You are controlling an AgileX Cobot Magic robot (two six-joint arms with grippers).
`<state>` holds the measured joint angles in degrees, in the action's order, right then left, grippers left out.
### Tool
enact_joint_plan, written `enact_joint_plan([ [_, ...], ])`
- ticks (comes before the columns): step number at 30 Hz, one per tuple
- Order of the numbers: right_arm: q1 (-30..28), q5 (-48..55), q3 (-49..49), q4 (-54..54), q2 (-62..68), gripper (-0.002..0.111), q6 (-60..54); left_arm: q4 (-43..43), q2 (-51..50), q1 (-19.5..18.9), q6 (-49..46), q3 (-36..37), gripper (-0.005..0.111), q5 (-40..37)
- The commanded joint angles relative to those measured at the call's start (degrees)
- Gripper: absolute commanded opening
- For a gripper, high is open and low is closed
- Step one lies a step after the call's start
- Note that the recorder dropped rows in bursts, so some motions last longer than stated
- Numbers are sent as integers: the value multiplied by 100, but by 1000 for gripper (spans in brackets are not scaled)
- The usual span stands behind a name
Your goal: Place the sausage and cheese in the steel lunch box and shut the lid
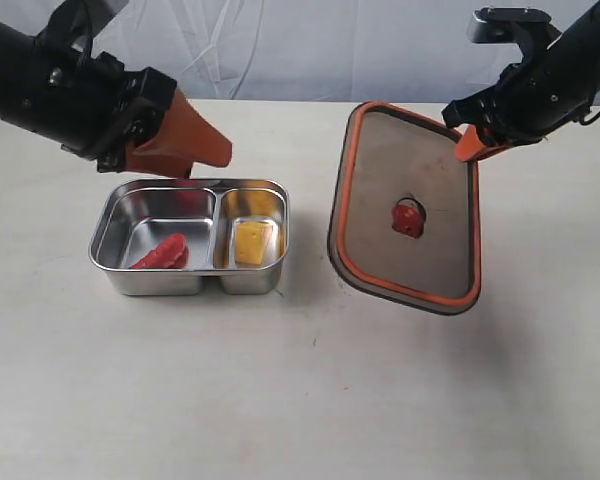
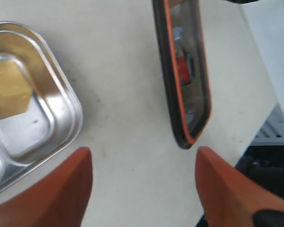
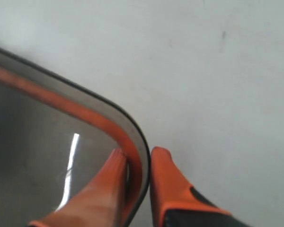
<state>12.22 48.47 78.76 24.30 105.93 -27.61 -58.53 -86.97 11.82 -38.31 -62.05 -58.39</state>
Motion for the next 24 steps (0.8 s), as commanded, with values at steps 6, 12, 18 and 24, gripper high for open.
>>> enact_joint_plan([
  [6, -13, 108, 6, 905, -60, -1, -528, -1508, -586, -29, -927, 12, 61, -509],
  [12, -13, 108, 6, 1102, -60, -1, -540, -2095, -1124, -29, -1449, 12, 61, -750],
  [18, -13, 71, 6, 1185, -60, -1, -540, -2282, -1407, 366, -1684, 12, 61, -685],
  [24, -13, 98, 6, 1221, -60, -1, -540, -2446, -1409, 790, -1788, 12, 61, -92],
])
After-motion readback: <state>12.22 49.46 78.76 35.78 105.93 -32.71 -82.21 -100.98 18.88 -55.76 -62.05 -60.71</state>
